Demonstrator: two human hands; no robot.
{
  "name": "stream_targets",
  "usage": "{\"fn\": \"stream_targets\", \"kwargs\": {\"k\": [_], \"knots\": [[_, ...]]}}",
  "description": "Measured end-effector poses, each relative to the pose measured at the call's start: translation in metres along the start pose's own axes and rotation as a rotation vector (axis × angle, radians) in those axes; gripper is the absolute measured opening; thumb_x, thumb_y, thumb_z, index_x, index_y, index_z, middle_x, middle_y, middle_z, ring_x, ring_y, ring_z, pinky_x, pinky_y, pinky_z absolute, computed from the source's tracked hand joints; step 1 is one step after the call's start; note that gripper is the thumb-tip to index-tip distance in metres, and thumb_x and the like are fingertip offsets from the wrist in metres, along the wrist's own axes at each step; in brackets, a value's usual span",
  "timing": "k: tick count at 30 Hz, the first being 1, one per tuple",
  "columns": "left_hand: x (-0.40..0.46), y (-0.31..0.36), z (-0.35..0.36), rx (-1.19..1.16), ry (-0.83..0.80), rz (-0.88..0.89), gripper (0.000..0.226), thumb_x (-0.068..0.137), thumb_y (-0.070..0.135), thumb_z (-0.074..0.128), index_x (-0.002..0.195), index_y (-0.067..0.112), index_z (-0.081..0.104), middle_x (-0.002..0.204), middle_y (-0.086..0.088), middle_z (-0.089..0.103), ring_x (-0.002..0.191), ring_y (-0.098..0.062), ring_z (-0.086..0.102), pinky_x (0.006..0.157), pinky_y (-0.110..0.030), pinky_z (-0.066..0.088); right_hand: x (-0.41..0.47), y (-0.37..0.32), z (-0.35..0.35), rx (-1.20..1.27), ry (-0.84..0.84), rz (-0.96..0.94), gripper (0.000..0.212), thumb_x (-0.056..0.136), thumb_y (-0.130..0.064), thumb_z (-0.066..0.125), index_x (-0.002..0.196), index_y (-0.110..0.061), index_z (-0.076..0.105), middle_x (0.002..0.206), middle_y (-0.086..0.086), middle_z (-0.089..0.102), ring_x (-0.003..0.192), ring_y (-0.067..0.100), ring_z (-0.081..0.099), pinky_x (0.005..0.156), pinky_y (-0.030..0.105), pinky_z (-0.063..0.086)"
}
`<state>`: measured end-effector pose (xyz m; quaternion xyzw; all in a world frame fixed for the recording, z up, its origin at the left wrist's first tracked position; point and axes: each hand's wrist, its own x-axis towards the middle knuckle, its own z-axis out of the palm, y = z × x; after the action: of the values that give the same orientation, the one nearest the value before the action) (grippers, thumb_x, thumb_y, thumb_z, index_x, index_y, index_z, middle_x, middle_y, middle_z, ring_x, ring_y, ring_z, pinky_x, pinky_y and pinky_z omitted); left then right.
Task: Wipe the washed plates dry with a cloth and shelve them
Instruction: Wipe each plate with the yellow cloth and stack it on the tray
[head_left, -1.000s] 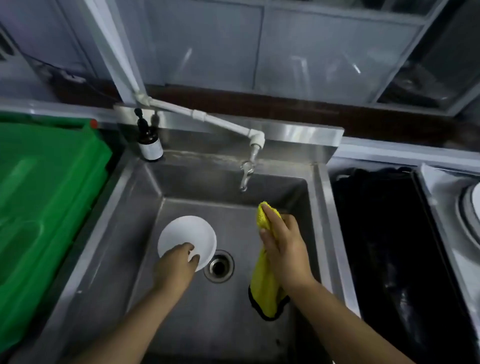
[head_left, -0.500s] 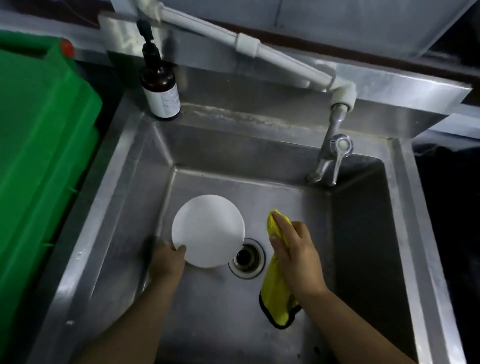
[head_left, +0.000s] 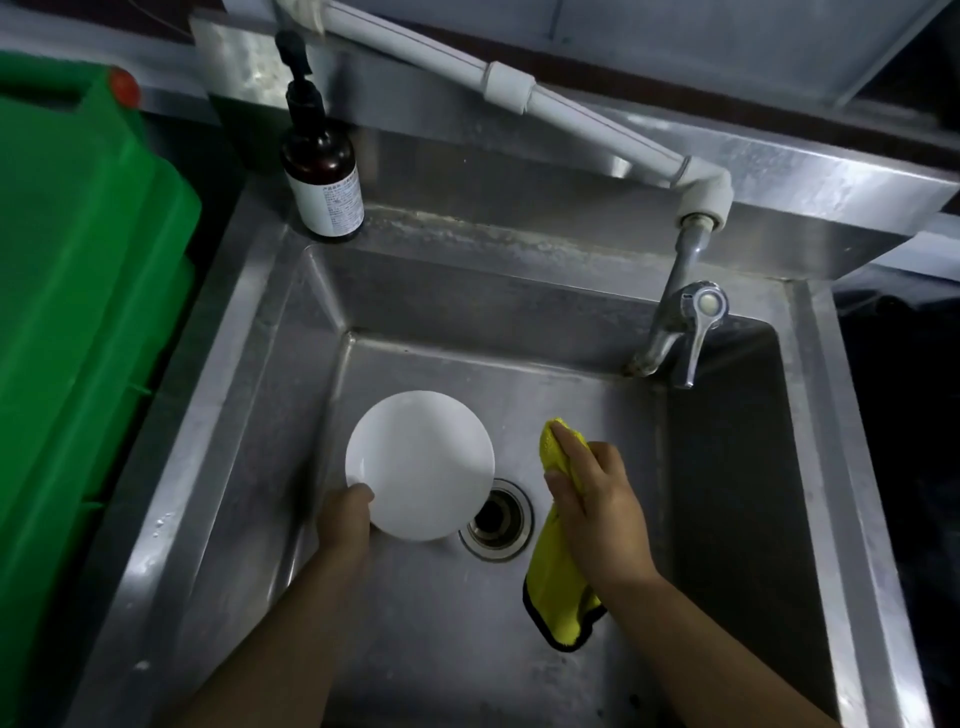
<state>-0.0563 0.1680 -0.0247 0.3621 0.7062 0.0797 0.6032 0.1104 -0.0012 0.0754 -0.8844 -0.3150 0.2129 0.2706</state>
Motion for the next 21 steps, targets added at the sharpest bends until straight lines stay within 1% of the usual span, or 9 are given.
{"fn": "stream_targets", "kwargs": {"k": [2,4,6,8,10,14,16,18,21], "knots": [[-0.001,0.003,0.002,-0.027,-0.017,-0.008,0.039,0.089,0.015,0.056,0.125,0.0,0.053,0.116,-0.019,0.058,0.105,-0.038,0.056,0.085,-0.045,0.049,-0.002,-0.002,-0.004,0.002,-0.003,0.0,0.048,0.098,-0.028,0.05,0.144,-0.033,0.039,0.115,-0.011,0.039,0.096,0.008,0.046,0.079,0.021,0.036],[-0.005,0.007,0.004,-0.027,-0.026,0.007,0.04,0.095,0.018,0.053,0.13,0.0,0.05,0.113,-0.015,0.054,0.109,-0.038,0.054,0.084,-0.043,0.048,-0.005,-0.005,-0.008,-0.01,-0.009,-0.003,0.048,0.099,-0.029,0.049,0.144,-0.034,0.037,0.116,-0.012,0.037,0.098,0.009,0.046,0.08,0.021,0.037],[-0.012,0.01,0.004,-0.017,-0.043,0.032,0.039,0.097,0.02,0.05,0.129,-0.001,0.05,0.113,-0.016,0.053,0.102,-0.035,0.053,0.082,-0.042,0.049,-0.009,-0.007,-0.013,-0.029,-0.005,-0.009,0.048,0.099,-0.029,0.048,0.145,-0.034,0.037,0.116,-0.011,0.037,0.097,0.009,0.046,0.079,0.022,0.038],[-0.02,0.014,0.001,0.013,-0.026,0.065,0.039,0.096,0.026,0.05,0.125,0.0,0.054,0.118,-0.019,0.057,0.099,-0.033,0.054,0.087,-0.044,0.05,-0.014,-0.01,-0.02,-0.042,0.0,-0.011,0.048,0.099,-0.029,0.049,0.145,-0.033,0.037,0.114,-0.011,0.036,0.095,0.01,0.046,0.077,0.024,0.038],[-0.032,0.021,-0.003,0.067,0.022,0.12,0.041,0.096,0.032,0.049,0.123,0.002,0.056,0.121,-0.02,0.06,0.105,-0.036,0.057,0.092,-0.043,0.048,-0.019,-0.014,-0.028,-0.057,0.01,-0.029,0.049,0.098,-0.028,0.05,0.145,-0.032,0.037,0.113,-0.01,0.038,0.096,0.014,0.049,0.076,0.026,0.04],[-0.069,0.043,-0.017,0.102,0.069,0.327,0.046,0.096,0.036,0.048,0.129,0.004,0.053,0.127,-0.019,0.057,0.112,-0.037,0.054,0.094,-0.04,0.045,-0.031,-0.024,-0.047,-0.078,0.039,-0.102,0.05,0.097,-0.025,0.053,0.145,-0.03,0.039,0.117,-0.002,0.045,0.096,0.017,0.052,0.075,0.027,0.043],[-0.097,0.055,-0.026,0.186,0.092,0.471,0.04,0.097,0.034,0.047,0.117,0.002,0.059,0.12,-0.02,0.06,0.104,-0.036,0.057,0.084,-0.036,0.044,-0.04,-0.03,-0.058,-0.086,0.057,-0.154,0.05,0.097,-0.025,0.054,0.145,-0.03,0.04,0.115,-0.002,0.046,0.094,0.018,0.053,0.073,0.027,0.043],[-0.128,0.069,-0.037,0.238,0.122,0.616,0.033,0.098,0.031,0.047,0.096,0.0,0.061,0.101,-0.022,0.065,0.089,-0.034,0.058,0.07,-0.033,0.038,-0.049,-0.038,-0.072,-0.091,0.075,-0.205,0.051,0.096,-0.025,0.055,0.145,-0.029,0.039,0.113,-0.004,0.045,0.092,0.017,0.053,0.07,0.026,0.04],[-0.182,0.09,-0.053,0.326,0.171,0.83,0.033,0.097,0.031,0.046,0.073,0.008,0.05,0.074,-0.016,0.06,0.073,-0.033,0.056,0.058,-0.034,0.031,-0.065,-0.05,-0.096,-0.08,0.108,-0.283,0.054,0.095,-0.026,0.056,0.146,-0.03,0.037,0.114,-0.005,0.046,0.091,0.013,0.05,0.069,0.026,0.042]]}}
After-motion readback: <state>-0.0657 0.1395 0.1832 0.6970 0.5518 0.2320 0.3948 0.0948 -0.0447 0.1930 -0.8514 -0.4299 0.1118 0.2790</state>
